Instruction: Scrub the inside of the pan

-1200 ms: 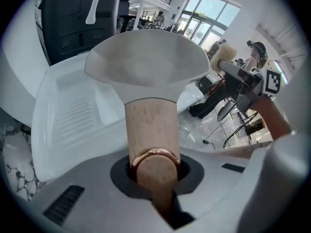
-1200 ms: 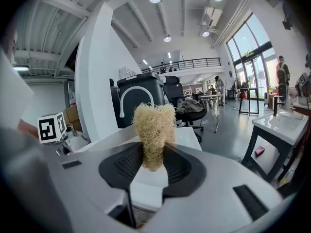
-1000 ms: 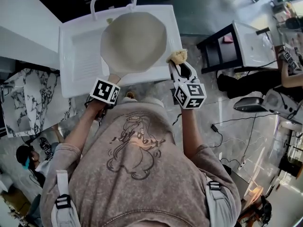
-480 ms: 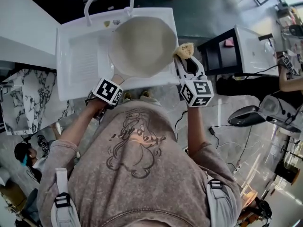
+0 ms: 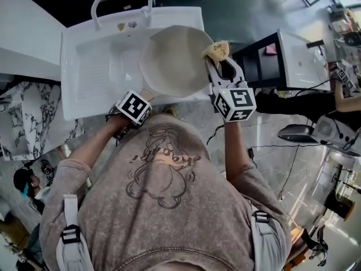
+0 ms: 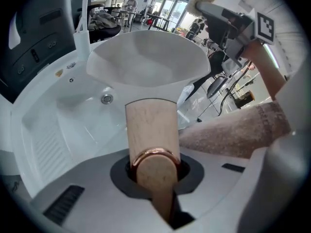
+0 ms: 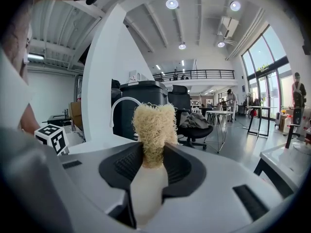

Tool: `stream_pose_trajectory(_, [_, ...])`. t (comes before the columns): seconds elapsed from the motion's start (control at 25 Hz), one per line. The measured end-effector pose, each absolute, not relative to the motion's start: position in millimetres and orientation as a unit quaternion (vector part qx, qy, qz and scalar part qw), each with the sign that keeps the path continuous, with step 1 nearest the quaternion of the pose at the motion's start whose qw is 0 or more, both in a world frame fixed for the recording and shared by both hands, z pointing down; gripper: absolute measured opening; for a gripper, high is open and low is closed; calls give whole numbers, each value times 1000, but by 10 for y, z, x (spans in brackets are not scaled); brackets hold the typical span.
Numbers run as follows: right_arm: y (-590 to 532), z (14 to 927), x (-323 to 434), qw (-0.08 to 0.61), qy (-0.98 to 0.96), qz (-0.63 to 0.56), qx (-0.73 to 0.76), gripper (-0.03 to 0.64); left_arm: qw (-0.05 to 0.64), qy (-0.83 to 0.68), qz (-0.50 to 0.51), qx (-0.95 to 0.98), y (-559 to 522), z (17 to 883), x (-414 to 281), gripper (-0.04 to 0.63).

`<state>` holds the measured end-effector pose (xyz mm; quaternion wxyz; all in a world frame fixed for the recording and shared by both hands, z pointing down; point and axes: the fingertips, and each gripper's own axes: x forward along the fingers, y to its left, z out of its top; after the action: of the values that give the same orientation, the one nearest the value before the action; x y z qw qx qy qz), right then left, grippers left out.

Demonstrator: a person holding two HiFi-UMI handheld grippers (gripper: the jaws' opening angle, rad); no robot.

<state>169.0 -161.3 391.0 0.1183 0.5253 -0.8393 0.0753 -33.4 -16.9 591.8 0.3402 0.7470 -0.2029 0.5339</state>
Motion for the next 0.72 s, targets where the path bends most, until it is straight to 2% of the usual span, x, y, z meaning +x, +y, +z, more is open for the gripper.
stream_pose_trajectory(0.72, [-1629, 4290, 990, 203, -894, 65, 394, 143, 320, -174, 552, 750, -81, 6109, -77, 44])
